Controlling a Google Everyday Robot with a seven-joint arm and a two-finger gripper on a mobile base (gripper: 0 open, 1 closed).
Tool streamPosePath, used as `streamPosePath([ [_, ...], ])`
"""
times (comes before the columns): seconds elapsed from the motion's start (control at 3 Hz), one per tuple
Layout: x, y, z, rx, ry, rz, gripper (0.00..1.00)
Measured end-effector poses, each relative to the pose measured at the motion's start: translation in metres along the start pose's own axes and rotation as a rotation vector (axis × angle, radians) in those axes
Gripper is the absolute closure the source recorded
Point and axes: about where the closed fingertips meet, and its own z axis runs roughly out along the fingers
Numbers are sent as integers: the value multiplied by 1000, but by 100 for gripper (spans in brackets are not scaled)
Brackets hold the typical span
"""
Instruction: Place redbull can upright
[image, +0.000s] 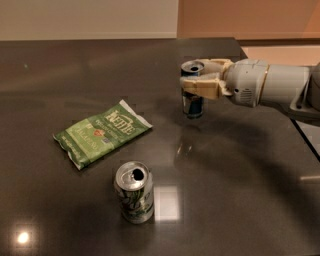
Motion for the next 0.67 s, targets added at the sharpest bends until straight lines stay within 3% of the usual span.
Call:
streamPosePath([
  [0.67,21,-1,1,-68,-89,18,100],
])
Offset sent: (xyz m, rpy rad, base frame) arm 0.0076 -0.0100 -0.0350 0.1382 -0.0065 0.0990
